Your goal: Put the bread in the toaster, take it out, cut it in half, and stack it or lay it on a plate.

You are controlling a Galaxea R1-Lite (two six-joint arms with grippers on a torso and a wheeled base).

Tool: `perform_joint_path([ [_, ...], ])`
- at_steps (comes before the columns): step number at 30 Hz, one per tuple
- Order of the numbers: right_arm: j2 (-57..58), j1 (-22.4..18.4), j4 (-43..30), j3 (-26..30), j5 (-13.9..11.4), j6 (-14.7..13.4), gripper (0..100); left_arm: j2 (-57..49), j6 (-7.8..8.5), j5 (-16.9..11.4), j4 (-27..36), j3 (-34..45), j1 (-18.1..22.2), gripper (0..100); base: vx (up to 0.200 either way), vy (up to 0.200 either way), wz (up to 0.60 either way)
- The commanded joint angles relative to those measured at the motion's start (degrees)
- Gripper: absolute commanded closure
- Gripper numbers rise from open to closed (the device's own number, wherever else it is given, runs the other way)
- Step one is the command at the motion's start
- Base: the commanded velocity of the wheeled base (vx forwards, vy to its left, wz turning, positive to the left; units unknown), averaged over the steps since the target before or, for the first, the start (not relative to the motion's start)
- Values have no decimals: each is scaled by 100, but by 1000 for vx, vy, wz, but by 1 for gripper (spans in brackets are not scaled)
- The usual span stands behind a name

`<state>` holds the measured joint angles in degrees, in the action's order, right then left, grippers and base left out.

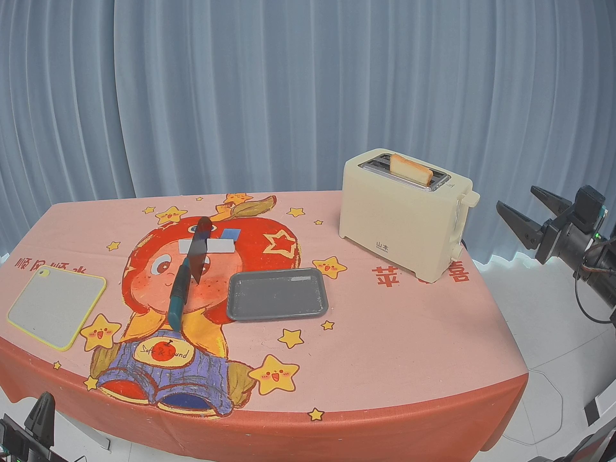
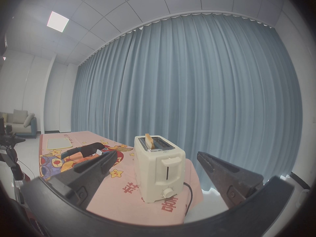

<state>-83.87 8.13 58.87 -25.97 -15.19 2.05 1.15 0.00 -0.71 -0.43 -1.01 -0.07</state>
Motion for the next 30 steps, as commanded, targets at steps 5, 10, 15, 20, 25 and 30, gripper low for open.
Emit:
perform_joint_path([
  [5,205,-312,11,408,7,6,0,0,0,0,-1,101,-1,100,0,0,0],
  [10,196,-277,11,593,7,41,0,0,0,0,-1,101,-1,100,0,0,0],
  [15,187,-145,11,707,25,50,0,0,0,0,-1,101,-1,100,0,0,0],
  [20,205,-119,11,725,16,50,0,0,0,0,-1,101,-1,100,0,0,0],
  [25,143,-119,11,760,16,59,0,0,0,0,-1,101,-1,100,0,0,0],
  [30,152,-119,11,768,16,59,0,0,0,0,-1,101,-1,100,0,0,0],
])
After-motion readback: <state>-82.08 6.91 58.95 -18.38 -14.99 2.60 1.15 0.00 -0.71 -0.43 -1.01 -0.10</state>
